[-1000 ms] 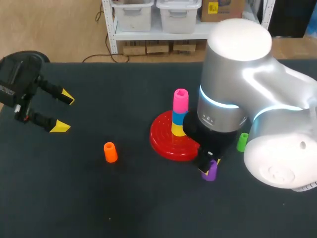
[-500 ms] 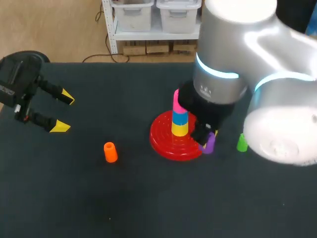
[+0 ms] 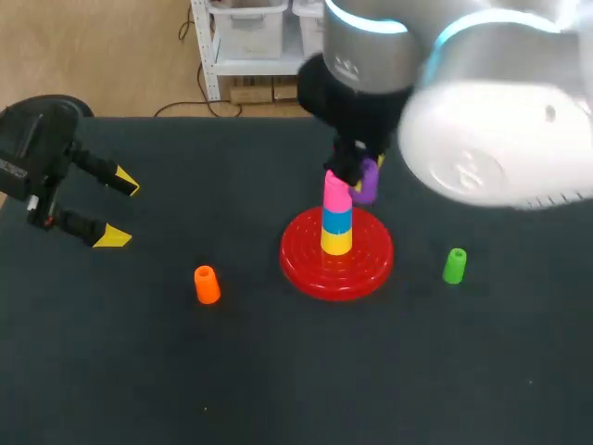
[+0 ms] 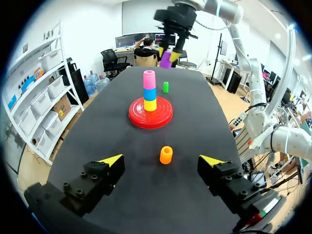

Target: Pick up and stack the cylinders on the red base in this order: pink,purple,orange,green

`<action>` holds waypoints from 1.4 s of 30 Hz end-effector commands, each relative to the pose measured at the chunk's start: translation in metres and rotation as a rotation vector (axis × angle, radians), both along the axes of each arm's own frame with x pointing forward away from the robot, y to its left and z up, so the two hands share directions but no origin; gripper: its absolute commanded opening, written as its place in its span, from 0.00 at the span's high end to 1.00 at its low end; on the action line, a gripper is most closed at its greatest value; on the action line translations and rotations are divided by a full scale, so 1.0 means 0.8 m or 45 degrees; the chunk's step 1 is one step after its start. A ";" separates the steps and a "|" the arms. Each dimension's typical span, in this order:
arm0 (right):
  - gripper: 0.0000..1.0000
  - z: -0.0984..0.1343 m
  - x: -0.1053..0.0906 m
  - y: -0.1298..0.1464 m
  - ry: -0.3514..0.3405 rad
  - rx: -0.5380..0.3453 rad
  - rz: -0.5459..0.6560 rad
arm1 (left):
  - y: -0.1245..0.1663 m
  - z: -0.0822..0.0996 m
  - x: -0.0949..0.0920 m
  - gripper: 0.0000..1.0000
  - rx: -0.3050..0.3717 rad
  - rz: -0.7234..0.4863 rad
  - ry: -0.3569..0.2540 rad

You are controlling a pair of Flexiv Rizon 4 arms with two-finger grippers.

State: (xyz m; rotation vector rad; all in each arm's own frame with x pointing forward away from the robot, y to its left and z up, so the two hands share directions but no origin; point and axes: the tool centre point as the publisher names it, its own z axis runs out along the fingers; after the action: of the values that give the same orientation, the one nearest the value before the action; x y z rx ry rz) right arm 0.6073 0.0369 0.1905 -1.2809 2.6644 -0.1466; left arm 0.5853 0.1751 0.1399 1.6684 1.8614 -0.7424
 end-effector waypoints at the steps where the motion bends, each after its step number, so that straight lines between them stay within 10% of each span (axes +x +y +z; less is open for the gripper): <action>1: 1.00 0.010 0.033 0.021 0.070 -0.050 -0.004 | 0.001 -0.001 0.000 0.00 -0.002 -0.002 -0.001; 42: 1.00 -0.014 0.047 0.021 0.149 -0.029 0.033 | 0.001 -0.001 0.000 0.00 -0.002 -0.002 -0.001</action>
State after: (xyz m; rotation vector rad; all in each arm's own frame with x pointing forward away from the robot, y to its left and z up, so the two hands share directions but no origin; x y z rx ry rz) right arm 0.6452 0.0527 0.1782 -1.3686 2.7483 -0.0993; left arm 0.5853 0.1751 0.1399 1.6684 1.8614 -0.7424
